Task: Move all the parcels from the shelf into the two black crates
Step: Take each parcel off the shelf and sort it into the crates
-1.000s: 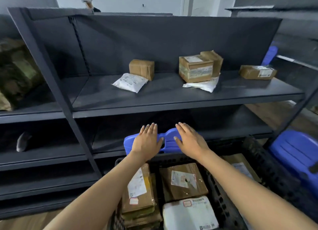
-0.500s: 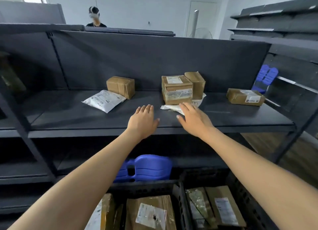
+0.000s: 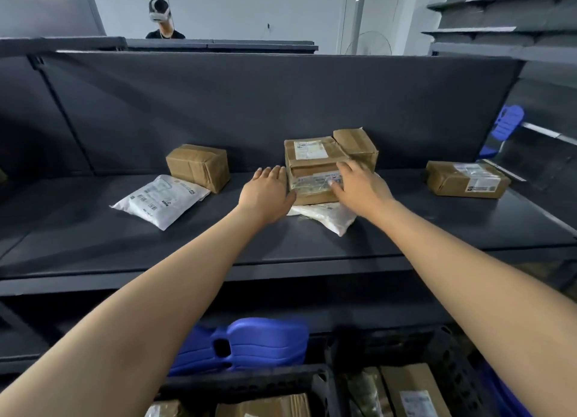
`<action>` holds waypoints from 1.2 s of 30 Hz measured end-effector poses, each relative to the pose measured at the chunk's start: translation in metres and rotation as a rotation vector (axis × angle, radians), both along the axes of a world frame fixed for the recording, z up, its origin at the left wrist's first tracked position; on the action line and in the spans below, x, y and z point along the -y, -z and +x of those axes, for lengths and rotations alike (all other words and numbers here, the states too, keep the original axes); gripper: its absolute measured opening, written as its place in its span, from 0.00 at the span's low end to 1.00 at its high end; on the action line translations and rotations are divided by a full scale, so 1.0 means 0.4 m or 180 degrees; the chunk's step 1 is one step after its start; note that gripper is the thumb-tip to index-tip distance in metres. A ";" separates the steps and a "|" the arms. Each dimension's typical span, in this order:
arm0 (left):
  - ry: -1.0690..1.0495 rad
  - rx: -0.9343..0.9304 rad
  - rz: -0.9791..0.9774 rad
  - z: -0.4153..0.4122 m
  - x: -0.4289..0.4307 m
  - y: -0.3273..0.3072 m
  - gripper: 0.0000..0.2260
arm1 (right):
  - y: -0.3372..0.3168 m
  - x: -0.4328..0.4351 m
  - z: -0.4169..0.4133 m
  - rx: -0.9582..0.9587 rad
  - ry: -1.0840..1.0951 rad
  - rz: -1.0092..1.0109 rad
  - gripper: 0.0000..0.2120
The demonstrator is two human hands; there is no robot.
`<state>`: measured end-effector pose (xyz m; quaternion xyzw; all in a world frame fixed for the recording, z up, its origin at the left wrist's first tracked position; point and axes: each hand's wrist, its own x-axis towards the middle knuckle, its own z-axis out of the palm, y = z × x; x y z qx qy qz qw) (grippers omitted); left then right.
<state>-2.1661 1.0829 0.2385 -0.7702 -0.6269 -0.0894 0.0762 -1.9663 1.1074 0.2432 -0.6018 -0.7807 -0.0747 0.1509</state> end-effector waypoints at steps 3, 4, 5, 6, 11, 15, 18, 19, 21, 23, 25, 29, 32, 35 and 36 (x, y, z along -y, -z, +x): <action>0.0017 0.0107 0.0003 0.001 -0.067 0.001 0.27 | -0.001 -0.061 0.004 -0.0080 0.0143 0.0066 0.26; -0.0014 0.0220 0.0002 0.002 -0.086 0.000 0.27 | 0.000 -0.079 0.006 -0.0154 0.0230 0.0093 0.27; -0.0075 0.0388 0.0005 0.003 -0.106 -0.002 0.27 | 0.001 -0.097 0.009 -0.0263 0.0328 0.0102 0.27; -0.0158 0.0579 0.0013 0.004 -0.124 -0.004 0.26 | 0.002 -0.114 0.012 -0.0399 0.0425 0.0089 0.27; -0.0322 0.1049 -0.0122 0.017 -0.196 -0.007 0.26 | 0.018 -0.181 0.025 -0.0823 0.0696 -0.0017 0.30; -0.0338 0.1150 -0.0381 0.034 -0.249 0.009 0.27 | 0.039 -0.215 0.022 -0.1133 0.0738 -0.0051 0.26; -0.0352 0.1787 -0.0642 0.043 -0.278 0.033 0.24 | 0.049 -0.230 0.018 -0.1428 0.0844 -0.0162 0.25; -0.0350 0.2040 -0.0710 0.047 -0.285 0.042 0.21 | 0.051 -0.235 0.017 -0.1538 0.0850 -0.0213 0.25; -0.0374 0.2512 -0.0824 0.054 -0.295 0.056 0.19 | 0.053 -0.240 0.017 -0.1751 0.0810 -0.0353 0.27; -0.0394 0.2811 -0.0848 0.060 -0.298 0.065 0.21 | 0.054 -0.243 0.019 -0.1924 0.0734 -0.0458 0.27; -0.0380 0.2868 -0.0798 0.065 -0.293 0.069 0.23 | 0.053 -0.237 0.021 -0.2092 0.0669 -0.0536 0.25; -0.0317 0.3076 -0.0661 0.072 -0.249 0.062 0.19 | 0.055 -0.191 0.030 -0.2434 0.0553 -0.0568 0.22; -0.0253 0.3485 -0.0547 0.078 -0.172 0.060 0.13 | 0.056 -0.119 0.036 -0.2444 0.0506 -0.0439 0.20; -0.0143 0.3938 -0.0267 0.085 -0.065 0.063 0.09 | 0.057 -0.014 0.033 -0.2504 0.0359 -0.0219 0.18; -0.0119 0.4067 -0.0156 0.086 -0.026 0.065 0.08 | 0.059 0.025 0.030 -0.2561 0.0292 -0.0155 0.18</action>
